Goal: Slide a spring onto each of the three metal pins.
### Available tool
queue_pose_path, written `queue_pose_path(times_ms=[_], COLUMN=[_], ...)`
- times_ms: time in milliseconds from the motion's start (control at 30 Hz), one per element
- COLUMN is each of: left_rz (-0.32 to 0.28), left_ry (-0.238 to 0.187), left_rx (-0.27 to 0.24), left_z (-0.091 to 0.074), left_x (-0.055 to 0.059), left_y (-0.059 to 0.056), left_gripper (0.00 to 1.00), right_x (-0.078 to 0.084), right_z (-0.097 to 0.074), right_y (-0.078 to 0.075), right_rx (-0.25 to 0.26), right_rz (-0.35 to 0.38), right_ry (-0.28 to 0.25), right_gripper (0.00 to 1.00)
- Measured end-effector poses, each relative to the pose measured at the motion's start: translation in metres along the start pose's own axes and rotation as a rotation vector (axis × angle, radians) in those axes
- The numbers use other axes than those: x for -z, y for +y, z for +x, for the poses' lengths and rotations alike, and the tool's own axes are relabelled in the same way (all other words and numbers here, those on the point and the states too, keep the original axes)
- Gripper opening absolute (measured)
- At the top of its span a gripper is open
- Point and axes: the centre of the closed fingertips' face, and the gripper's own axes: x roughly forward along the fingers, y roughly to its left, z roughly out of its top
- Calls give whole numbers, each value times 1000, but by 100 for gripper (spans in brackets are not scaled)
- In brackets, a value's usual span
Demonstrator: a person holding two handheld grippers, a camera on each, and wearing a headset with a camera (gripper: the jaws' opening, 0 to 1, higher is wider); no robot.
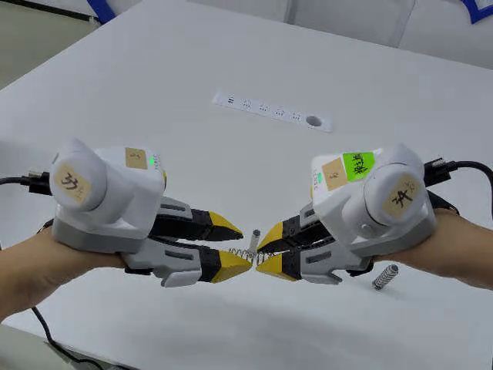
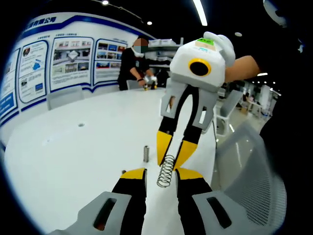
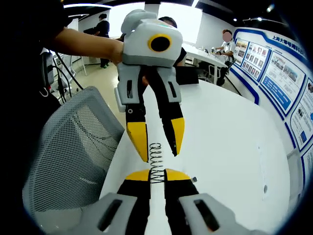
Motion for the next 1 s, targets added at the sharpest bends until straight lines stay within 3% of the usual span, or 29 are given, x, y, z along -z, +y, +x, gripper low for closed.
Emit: queue_pose_path(times_ms=[433, 933, 1000], left_rz=[21, 94, 96], left_ry=[43, 19, 20], left_rx=[38, 58, 61], left_z=[4, 3, 3], left_x=[9, 2, 2], left_y=[-10, -12, -12], left_gripper=[15, 10, 10], right_x=[-6, -10, -8], right_z=[-2, -7, -8], right_y=[5, 4, 4], right_rx=[-22, -2, -1], right_rz=[-31, -46, -38], right_ry=[-21, -44, -44], right_gripper=[10, 12, 17])
